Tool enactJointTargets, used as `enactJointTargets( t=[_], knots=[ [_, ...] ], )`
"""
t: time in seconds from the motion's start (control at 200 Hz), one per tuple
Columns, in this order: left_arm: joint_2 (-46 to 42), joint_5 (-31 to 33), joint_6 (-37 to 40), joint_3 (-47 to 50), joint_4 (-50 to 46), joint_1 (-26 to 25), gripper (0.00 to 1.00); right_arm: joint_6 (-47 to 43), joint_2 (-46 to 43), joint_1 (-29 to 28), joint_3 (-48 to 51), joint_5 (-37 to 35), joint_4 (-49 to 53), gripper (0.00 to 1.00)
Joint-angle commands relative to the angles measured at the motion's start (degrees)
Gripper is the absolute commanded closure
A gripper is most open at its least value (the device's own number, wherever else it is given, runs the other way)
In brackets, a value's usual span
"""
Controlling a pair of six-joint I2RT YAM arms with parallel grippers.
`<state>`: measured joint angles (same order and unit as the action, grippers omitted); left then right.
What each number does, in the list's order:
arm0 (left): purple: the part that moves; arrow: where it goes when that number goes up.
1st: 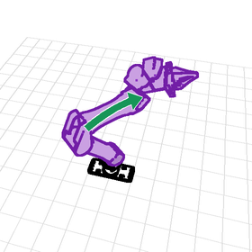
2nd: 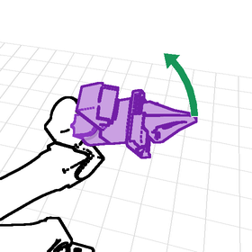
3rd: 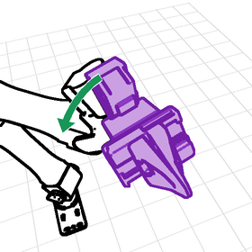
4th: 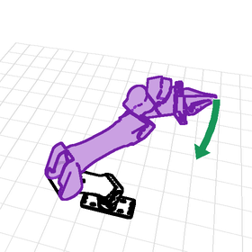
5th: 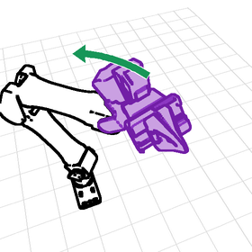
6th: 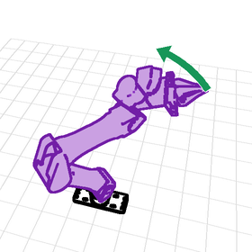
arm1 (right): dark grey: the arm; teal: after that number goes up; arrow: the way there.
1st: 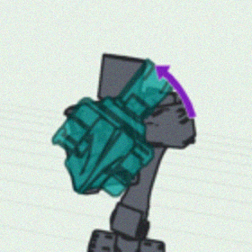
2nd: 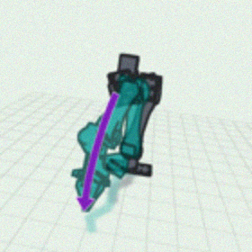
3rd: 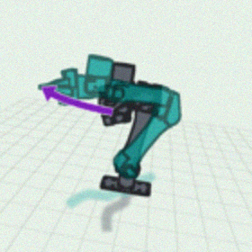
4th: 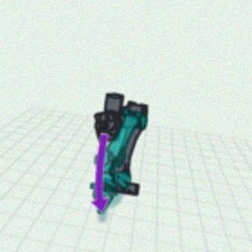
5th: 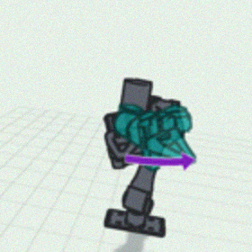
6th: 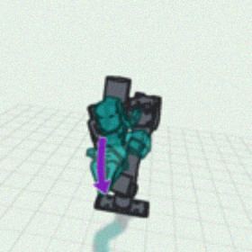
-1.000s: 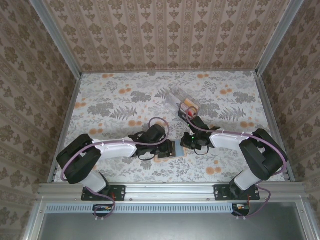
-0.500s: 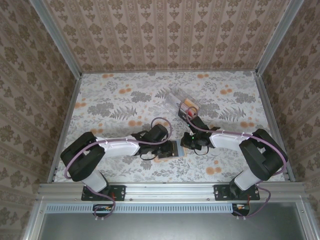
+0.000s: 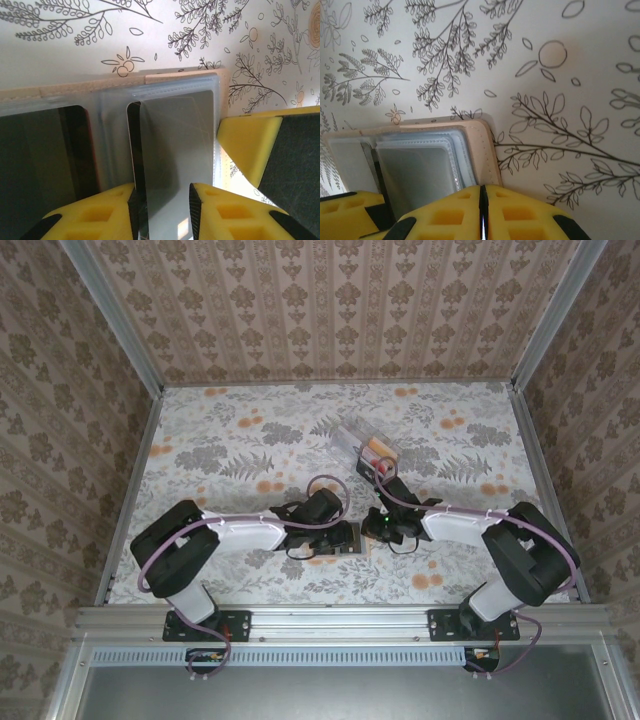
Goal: Put the credit cards into the card holder
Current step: Insert the credit card into the card slot.
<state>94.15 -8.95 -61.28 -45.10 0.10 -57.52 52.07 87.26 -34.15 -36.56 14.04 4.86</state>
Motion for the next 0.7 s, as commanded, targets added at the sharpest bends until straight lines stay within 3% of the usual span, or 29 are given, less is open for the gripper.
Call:
enactJointTargets(
  t=[0.0,0.335,0.695],
  knots=[
    [1.2,0.2,1.1,-2.5,-1.7,-0.6,0.66,1.8,-0.1,-1.1,2.3,2.6,4.8,0.88],
    [0.7,2.6,2.6,-3.9,-7.0,-0.9,0.62,2.3,-2.8,-1.1,1.8,0.8,6.7,0.87],
    [-4.3,5.8,6.5,-4.1,-10.0,-1.0,0.47,-5.5,-11.0,1.2,-6.9,-5.6,18.8,0.67]
  ],
)
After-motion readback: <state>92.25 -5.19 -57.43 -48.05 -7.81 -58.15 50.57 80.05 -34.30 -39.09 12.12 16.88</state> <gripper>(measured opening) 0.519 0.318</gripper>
